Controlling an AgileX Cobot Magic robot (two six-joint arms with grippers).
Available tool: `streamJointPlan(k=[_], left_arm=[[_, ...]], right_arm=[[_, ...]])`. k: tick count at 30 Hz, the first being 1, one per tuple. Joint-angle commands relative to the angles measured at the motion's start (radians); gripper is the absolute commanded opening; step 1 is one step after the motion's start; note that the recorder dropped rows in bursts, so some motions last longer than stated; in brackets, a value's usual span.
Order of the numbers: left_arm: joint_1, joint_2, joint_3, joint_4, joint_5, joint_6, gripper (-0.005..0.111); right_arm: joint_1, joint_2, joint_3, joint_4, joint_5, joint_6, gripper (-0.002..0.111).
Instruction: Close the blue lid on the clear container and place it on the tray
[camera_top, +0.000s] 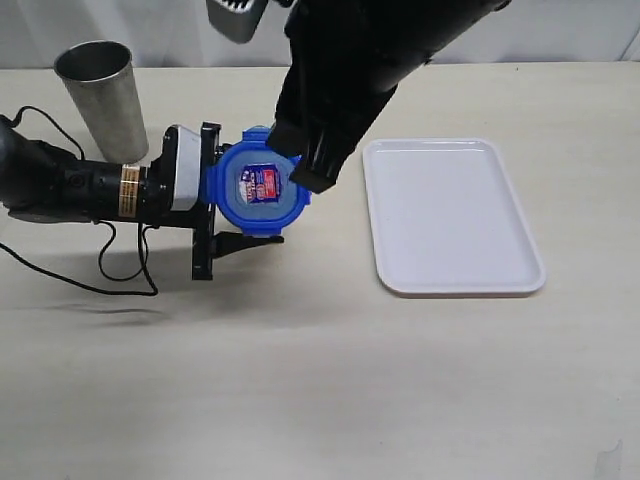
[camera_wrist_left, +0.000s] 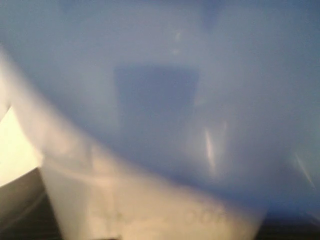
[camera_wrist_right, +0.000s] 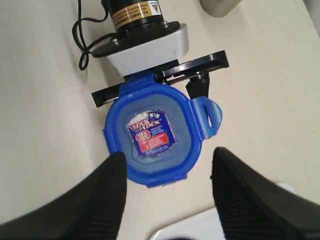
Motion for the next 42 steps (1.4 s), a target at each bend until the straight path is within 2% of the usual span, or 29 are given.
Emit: streamJointPlan(k=[1,11,18,25,42], left_arm=[[-0.034,-0.015,-0.002,-0.009,-0.038,0.021,0.000],[-0.047,-0.015,-0.002,-0.011,-0.038,0.026,0.000],[-0.047,-0.015,-0.002,-0.012,-0.038,0.024,0.000],[-0.047,-0.015,-0.002,-0.012,-0.038,0.022,0.000],[-0.047,-0.015,-0.002,-0.017,-0.038,-0.031,0.000]], right_arm=[[-0.005,0.092,-0.041,-0.020,0.016,-0.044,0.046],[-0.021,0.241,-0.171,-0.014,0.148,-0.069,0.046],[-0.070,0.289,-0.173,0.013,0.185,-0.077,0.047],[-0.075,0.292,-0.169,0.152,0.196,-0.179,0.046],[-0.075,0.419,-0.155,0.126,0.296,-0.157,0.046]])
